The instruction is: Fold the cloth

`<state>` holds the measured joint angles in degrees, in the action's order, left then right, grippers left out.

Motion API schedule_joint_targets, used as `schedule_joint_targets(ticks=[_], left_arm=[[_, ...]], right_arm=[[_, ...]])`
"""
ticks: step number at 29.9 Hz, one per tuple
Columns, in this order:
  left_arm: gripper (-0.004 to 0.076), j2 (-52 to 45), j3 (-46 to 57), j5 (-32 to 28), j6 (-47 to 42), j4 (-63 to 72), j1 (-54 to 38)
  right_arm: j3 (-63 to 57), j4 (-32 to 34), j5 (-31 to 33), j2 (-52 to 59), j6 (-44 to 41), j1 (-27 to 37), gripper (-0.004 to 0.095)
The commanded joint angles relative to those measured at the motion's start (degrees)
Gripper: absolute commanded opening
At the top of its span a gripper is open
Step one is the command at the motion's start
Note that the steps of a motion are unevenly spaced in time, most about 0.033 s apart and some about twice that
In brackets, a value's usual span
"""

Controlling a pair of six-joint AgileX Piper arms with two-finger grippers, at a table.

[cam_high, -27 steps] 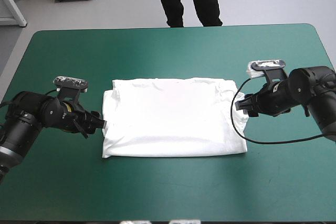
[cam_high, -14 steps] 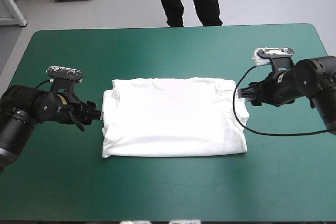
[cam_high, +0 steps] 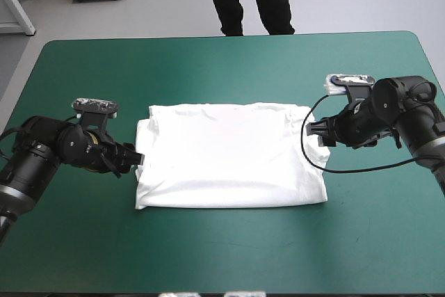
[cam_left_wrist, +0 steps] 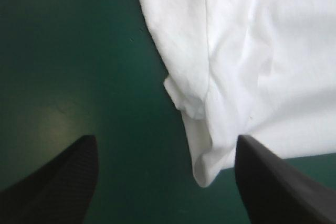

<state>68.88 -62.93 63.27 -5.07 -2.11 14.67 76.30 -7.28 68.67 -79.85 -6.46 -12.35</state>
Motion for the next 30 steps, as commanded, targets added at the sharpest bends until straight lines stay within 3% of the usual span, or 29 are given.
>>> schedule_joint_targets(ticks=[1,9,22,24,26,28,30], left_arm=[[0.0524,-0.06,3.80,-3.71,-0.87,4.48,0.11],[0.0418,2.63,13.27,-8.66,-0.76,7.73,0.11],[0.0406,10.84,18.56,-14.97,2.33,11.18,0.11],[0.0327,10.94,18.56,-15.88,2.33,11.33,0.11],[0.0195,10.94,18.56,-16.02,2.33,11.90,0.11],[0.0012,10.94,18.56,-16.02,3.08,12.89,0.11],[-0.0005,10.94,18.56,-16.02,5.07,14.08,0.11]], right_arm=[[-0.85,-0.76,-1.47,1.56,0.65,0.24,0.0554],[-1.79,-0.76,-2.12,1.56,0.65,0.24,0.0554],[-1.79,-0.76,-2.61,1.56,0.65,0.24,0.0554],[-1.79,-0.76,-2.61,1.56,0.65,0.24,0.0554],[-1.79,-0.76,-2.31,1.56,0.65,0.24,0.0554],[-1.79,-0.76,-1.91,1.56,0.65,0.24,0.0554],[-1.79,-0.76,-1.14,1.56,0.65,0.24,0.0554]])
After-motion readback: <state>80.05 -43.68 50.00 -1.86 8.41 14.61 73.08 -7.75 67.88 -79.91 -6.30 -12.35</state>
